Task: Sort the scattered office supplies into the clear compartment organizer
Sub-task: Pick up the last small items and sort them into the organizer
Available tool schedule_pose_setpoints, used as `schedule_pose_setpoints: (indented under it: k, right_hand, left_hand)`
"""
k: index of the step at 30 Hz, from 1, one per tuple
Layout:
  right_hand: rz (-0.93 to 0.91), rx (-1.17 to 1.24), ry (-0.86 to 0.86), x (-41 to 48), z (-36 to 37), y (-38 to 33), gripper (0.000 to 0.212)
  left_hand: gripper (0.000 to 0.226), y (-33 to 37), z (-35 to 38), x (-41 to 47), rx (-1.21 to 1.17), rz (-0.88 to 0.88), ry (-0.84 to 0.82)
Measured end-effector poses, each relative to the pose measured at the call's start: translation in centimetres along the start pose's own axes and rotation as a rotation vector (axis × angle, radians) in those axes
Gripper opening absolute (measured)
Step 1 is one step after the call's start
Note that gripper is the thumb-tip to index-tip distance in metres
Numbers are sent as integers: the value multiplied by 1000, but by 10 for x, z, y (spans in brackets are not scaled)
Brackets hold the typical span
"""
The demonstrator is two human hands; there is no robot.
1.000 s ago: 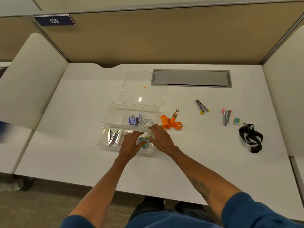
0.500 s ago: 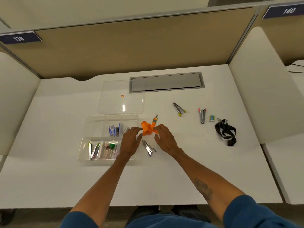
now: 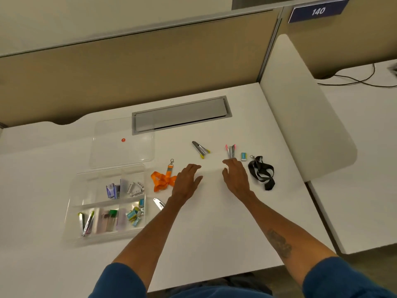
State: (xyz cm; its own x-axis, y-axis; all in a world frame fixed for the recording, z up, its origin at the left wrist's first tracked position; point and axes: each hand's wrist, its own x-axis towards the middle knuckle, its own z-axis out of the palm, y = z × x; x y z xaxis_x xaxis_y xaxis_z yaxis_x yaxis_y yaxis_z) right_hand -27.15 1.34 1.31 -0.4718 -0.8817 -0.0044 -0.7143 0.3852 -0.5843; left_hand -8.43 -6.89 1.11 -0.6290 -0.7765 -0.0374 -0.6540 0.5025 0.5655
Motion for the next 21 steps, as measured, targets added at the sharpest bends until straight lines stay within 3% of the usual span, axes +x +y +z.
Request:
schedule_pose_setpoints:
  k: [4, 9, 15, 21]
  right_hand:
    - [97, -145, 36, 20, -20, 28, 30]
    - [183, -273, -77, 42, -35, 56, 39]
    - [148, -324, -149, 61, -37, 73, 48]
    - [97, -368, -211, 69, -32, 82, 41]
  left_hand:
    - [40, 27, 22, 31, -50, -90, -48]
    - [56, 65, 43, 71, -136, -244, -89]
    - [63, 100, 63, 114, -156, -314, -106]
    - [60, 113, 80, 137, -78, -371, -129]
